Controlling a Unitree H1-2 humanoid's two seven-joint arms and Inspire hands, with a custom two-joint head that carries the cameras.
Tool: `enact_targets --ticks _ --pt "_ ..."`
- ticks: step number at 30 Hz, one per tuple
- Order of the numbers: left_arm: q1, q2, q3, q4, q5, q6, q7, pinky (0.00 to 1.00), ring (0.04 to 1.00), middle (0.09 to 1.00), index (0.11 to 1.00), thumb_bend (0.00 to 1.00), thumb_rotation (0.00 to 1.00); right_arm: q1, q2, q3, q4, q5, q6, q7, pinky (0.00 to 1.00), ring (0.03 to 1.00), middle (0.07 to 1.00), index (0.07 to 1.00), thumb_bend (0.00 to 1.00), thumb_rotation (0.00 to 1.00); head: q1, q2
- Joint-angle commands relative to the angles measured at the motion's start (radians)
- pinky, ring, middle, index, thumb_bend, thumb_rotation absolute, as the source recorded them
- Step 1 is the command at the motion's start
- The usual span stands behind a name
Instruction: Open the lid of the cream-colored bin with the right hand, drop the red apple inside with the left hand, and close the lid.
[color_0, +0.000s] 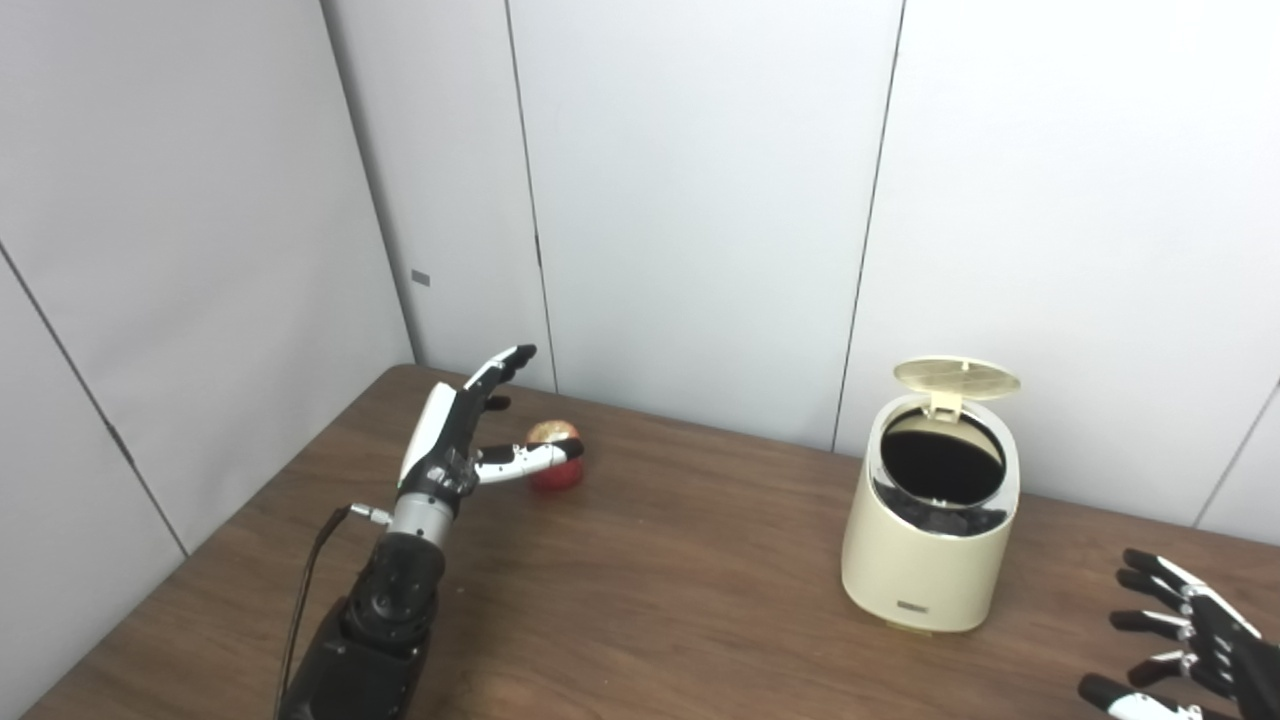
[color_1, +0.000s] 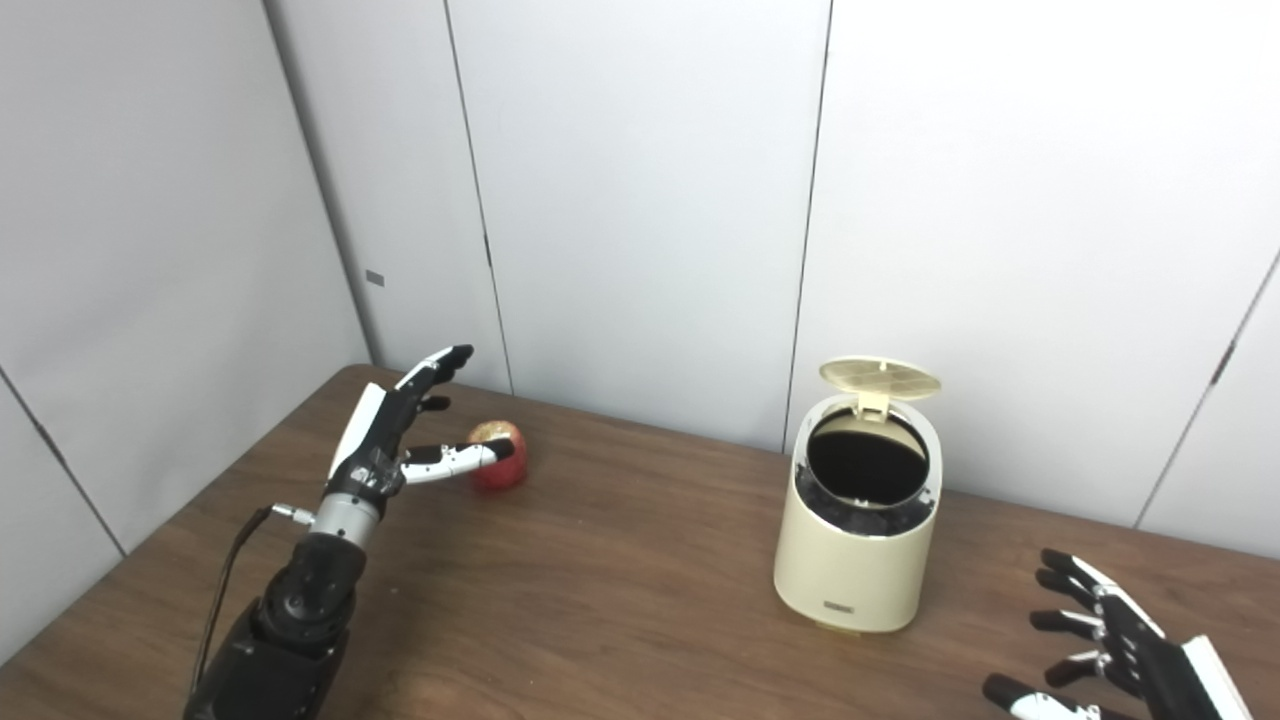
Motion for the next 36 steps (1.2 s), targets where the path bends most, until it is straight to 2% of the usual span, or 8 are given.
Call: enact_targets --ticks 1,4,8,12,19,27,30,36 --pt "-0.044 0.031 0.0 0.006 0.004 -0.006 0.018 0.83 0.916 0.907 0.917 0.86 0.26 -0.024 -0.019 -0.009 -0.037 0.013 -0.027 0.0 0.49 0.728 0.842 0.864 0.85 0.39 -0.004 0.003" --pt "-0.049 0.032 -0.006 0.039 0.012 -0.007 0.028 0.79 0.905 0.902 0.913 0.88 0.26 -0.021 -0.021 -0.011 -0.042 0.016 -0.027 0.001 0.49 0.726 0.839 0.86 0.86 0.4 -0.006 0.005" --pt "-0.062 0.035 -0.021 0.112 0.042 -0.039 0.065 0.75 0.892 0.914 0.916 0.86 0.24 -0.015 -0.026 -0.013 -0.052 0.017 -0.012 0.005 0.47 0.721 0.841 0.857 0.87 0.42 -0.01 0.009" --pt "-0.073 0.037 -0.03 0.168 0.053 -0.043 0.096 0.75 0.899 0.923 0.918 0.85 0.23 -0.008 -0.03 -0.016 -0.066 0.014 0.012 0.01 0.45 0.715 0.845 0.854 0.87 0.41 -0.012 0.011" --pt "-0.099 0.041 -0.046 0.285 0.061 -0.109 0.154 0.79 0.886 0.901 0.914 0.85 0.21 0.004 -0.037 -0.022 -0.077 0.017 0.016 0.017 0.46 0.715 0.839 0.85 0.87 0.39 -0.021 0.02" --pt "-0.109 0.033 -0.06 0.321 0.051 -0.085 0.15 0.73 0.882 0.918 0.92 0.87 0.23 0.017 -0.05 -0.022 -0.09 0.02 0.026 0.022 0.48 0.726 0.863 0.855 0.85 0.37 -0.025 0.03" --pt "-0.116 0.029 -0.069 0.345 0.044 -0.105 0.151 0.78 0.88 0.892 0.917 0.87 0.23 0.022 -0.052 -0.023 -0.092 0.02 0.02 0.02 0.48 0.72 0.862 0.855 0.85 0.39 -0.029 0.035" --pt "-0.125 0.012 -0.079 0.365 0.038 -0.112 0.168 0.76 0.843 0.842 0.895 0.88 0.19 0.032 -0.063 -0.022 -0.109 0.018 0.03 0.026 0.49 0.723 0.861 0.858 0.84 0.4 -0.036 0.04"
